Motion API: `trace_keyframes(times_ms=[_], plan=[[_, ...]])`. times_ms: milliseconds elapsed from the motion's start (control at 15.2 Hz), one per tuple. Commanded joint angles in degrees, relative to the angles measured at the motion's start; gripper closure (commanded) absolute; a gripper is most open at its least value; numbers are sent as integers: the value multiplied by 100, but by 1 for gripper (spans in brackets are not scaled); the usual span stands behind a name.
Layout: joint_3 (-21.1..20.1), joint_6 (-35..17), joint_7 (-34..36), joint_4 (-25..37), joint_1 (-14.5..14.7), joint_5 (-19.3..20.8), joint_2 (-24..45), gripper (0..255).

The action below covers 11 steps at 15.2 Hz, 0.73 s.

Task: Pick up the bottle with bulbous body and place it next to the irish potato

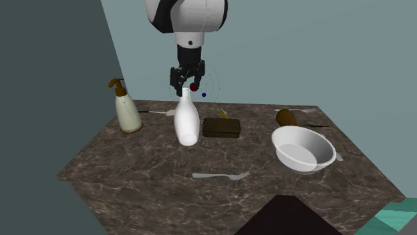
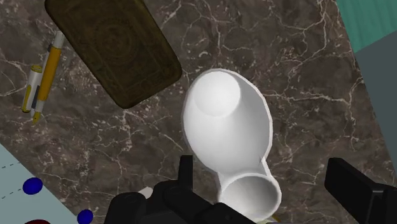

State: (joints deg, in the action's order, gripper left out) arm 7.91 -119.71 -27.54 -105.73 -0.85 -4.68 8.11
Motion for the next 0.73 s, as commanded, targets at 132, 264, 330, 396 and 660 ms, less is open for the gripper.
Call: trace_keyframes(times_ms=[132,264,330,396,660], plan=[[-8,-214,-46,7,-9,-51,213,0],[-13,-348,-57,-61,-8,-67,280,0],[-16,-414,-62,-92,-8,-76,315,0],[-18,-452,-65,-112,-8,-80,334,0],[-18,-451,-65,-110,-8,-81,335,0]])
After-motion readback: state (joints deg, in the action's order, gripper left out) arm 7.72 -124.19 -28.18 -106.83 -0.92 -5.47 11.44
